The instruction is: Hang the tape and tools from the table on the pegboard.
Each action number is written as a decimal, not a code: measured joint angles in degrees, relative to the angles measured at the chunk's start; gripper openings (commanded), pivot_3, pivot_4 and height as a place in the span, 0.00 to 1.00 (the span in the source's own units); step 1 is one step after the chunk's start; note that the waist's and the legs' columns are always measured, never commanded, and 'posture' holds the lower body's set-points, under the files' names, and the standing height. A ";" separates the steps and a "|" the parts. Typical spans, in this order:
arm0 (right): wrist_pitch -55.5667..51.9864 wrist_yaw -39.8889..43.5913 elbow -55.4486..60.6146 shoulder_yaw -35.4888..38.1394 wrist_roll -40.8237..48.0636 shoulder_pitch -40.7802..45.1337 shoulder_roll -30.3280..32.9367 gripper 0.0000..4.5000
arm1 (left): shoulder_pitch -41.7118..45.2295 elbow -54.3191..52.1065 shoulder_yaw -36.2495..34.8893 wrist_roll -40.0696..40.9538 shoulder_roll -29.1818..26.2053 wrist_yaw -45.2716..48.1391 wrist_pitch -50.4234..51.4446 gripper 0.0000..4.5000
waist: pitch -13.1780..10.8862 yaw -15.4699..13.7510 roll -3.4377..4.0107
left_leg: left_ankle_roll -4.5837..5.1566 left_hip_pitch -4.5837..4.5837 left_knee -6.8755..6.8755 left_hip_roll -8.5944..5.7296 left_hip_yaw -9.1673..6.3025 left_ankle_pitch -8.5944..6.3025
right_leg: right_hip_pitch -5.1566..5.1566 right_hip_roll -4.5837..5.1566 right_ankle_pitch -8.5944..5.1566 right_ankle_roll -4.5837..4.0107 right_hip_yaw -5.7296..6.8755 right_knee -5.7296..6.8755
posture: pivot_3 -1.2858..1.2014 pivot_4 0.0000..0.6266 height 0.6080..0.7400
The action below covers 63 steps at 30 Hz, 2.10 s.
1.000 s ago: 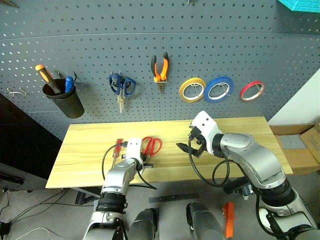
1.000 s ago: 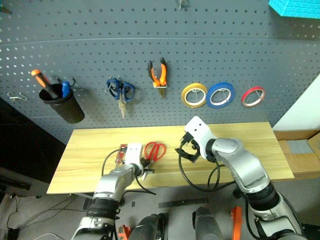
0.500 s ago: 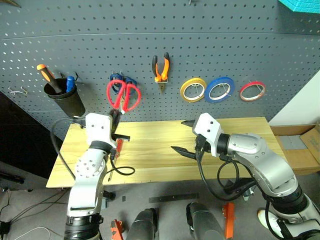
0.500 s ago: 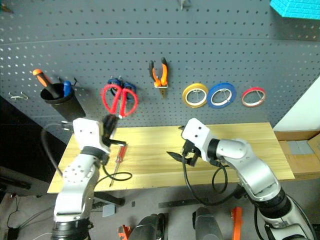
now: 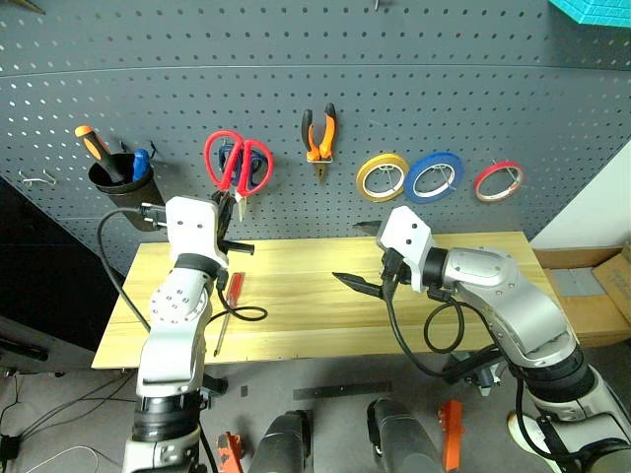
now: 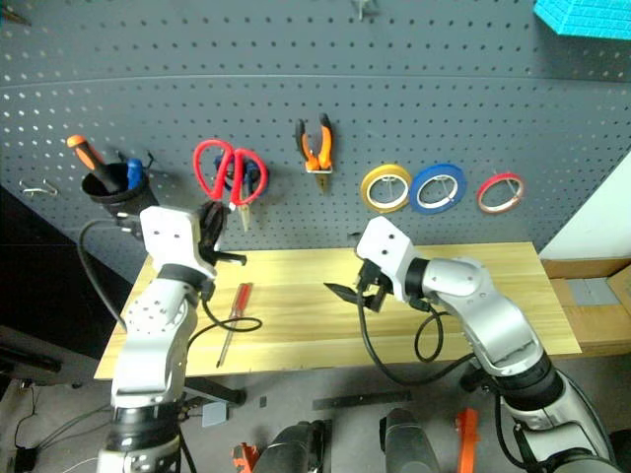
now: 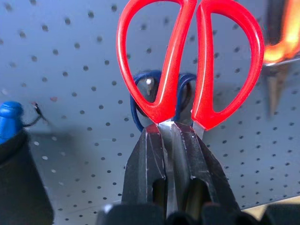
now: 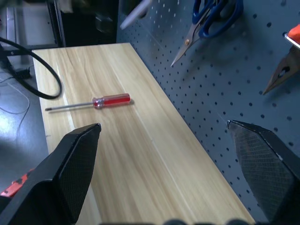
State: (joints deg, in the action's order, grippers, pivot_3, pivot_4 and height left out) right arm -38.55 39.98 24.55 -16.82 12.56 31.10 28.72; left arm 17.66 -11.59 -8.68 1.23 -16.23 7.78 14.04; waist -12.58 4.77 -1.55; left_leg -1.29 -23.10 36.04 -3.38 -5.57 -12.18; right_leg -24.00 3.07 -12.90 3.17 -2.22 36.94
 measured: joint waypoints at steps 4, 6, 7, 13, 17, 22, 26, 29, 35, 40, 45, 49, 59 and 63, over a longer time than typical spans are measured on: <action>-0.40 0.01 -0.23 0.06 -0.03 0.65 0.22 1.00 | 1.33 3.55 0.29 0.22 -0.08 0.65 -0.49 0.01 | -0.02 0.15 -0.02 | 0.01 -0.02 -0.04 0.00 0.03 -0.02 | -0.05 0.01 0.01 -0.02 -0.04 0.00 | 0.45 0.32 1.00; -0.67 -0.03 -0.27 0.08 -0.04 0.99 0.28 1.00 | 1.15 4.38 0.94 0.27 -0.01 1.10 -0.49 0.01 | -0.02 0.16 -0.02 | 0.01 -0.02 -0.03 0.00 0.02 -0.02 | -0.05 0.01 0.02 -0.04 -0.04 0.00 | 0.44 0.32 1.00; -0.70 -0.06 -0.27 0.14 -0.04 1.04 0.29 1.00 | 0.93 4.50 1.29 0.27 0.12 1.31 -0.46 0.01 | -0.02 0.16 -0.02 | 0.01 -0.02 -0.03 0.00 0.02 -0.02 | -0.04 0.01 0.02 -0.04 -0.04 0.00 | 0.44 0.32 1.00; -0.97 -0.46 -0.27 0.24 -0.04 1.04 0.15 1.00 | -0.61 5.20 1.20 0.78 1.51 0.10 2.38 0.27 | -0.02 0.17 -0.02 | 0.02 0.01 0.02 0.01 0.01 -0.01 | -0.02 0.01 0.01 -0.01 -0.04 0.04 | 0.45 0.32 1.00; -1.15 -0.59 -0.27 0.24 -0.02 1.03 -0.03 1.00 | -2.69 5.38 1.17 1.18 2.27 -0.34 4.25 0.56 | -0.03 0.20 -0.03 | 0.02 0.01 0.01 0.01 0.02 -0.01 | -0.03 0.01 0.01 -0.01 -0.04 0.04 | 0.45 0.32 1.00; -7.14 -4.21 -0.26 -0.09 -0.12 1.04 -4.01 1.00 | -5.29 7.59 0.08 2.74 1.45 0.37 9.12 0.86 | -0.03 0.32 -0.03 | 0.02 0.01 0.00 0.05 -0.02 -0.02 | -0.04 0.01 0.01 -0.02 -0.04 0.08 | 0.45 0.33 1.00; -20.09 -11.96 -0.27 -0.40 0.12 1.05 -12.54 1.00 | -1.65 14.45 -3.31 5.57 -2.94 2.69 14.88 0.86 | -0.06 0.32 -0.04 | -0.01 0.03 0.02 0.16 -0.11 0.01 | -0.05 -0.01 0.10 -0.17 0.04 0.14 | 0.45 0.35 1.00; -25.79 -15.05 -0.27 -1.39 0.36 1.11 -16.92 1.00 | 1.46 19.71 -5.65 7.05 -7.30 4.80 20.05 0.86 | -0.08 0.46 -0.05 | -0.01 0.04 0.03 0.12 -0.10 0.01 | -0.07 -0.11 0.10 -0.17 0.04 0.13 | 0.45 0.36 1.00; -27.88 -17.66 -3.50 -2.63 -0.04 5.25 -20.08 1.00 | 5.00 29.15 -4.29 8.19 -11.79 11.66 27.74 0.86 | -0.21 0.57 -0.22 | 0.00 0.03 -0.03 0.04 -0.13 0.00 | -0.09 -0.03 0.15 -0.26 0.07 0.06 | 0.45 0.37 1.00; -27.79 -17.38 -5.98 -4.21 0.05 6.96 -20.95 1.00 | 8.24 34.57 -1.66 8.68 -12.91 15.16 31.82 0.86 | -0.29 0.70 -0.28 | -0.02 0.02 -0.10 0.07 -0.14 -0.01 | -0.13 0.04 0.20 -0.33 0.06 0.07 | 0.45 0.39 1.00; -24.98 -13.10 -6.20 -8.84 0.34 11.14 -19.72 1.00 | 9.38 41.27 0.45 7.69 -12.89 15.60 31.53 0.86 | -0.36 1.73 -0.30 | -0.02 0.02 -0.11 0.10 -0.14 -0.01 | -0.15 0.07 0.16 -0.26 0.04 0.07 | 0.44 0.39 1.00; -22.68 -10.87 -6.20 -10.75 0.23 12.50 -18.91 1.00 | 10.48 44.62 1.76 7.43 -12.47 15.91 29.59 0.78 | -0.38 1.82 -0.33 | -0.03 0.02 -0.11 0.12 -0.17 -0.02 | -0.16 0.11 0.17 -0.29 0.06 0.06 | 0.44 0.38 1.00; -20.75 -10.08 -6.23 -11.47 -0.30 12.56 -17.35 1.00 | 11.07 46.72 1.55 7.66 -12.29 16.38 27.50 0.12 | -0.37 1.82 -0.35 | -0.06 0.02 -0.11 0.12 -0.17 -0.03 | -0.17 0.15 0.20 -0.34 0.05 0.05 | 0.44 0.33 1.00; -20.53 -10.10 -6.23 -11.43 -0.31 12.55 -17.34 1.00 | 10.45 45.80 1.01 7.90 -12.33 15.91 27.70 0.12 | -0.37 1.81 -0.35 | -0.07 0.01 -0.11 0.12 -0.17 -0.04 | -0.17 0.15 0.27 -0.45 0.05 0.04 | 0.44 0.32 1.00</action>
State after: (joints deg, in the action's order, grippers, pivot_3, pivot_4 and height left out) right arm -59.08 29.88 18.31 -28.25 12.25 43.65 11.38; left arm 28.11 34.21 -7.67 9.13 -28.56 23.69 41.73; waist -12.95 6.57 -1.90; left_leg -1.37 -23.09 35.93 -3.26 -5.74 -12.22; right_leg -24.17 3.22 -12.62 2.72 -2.17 36.98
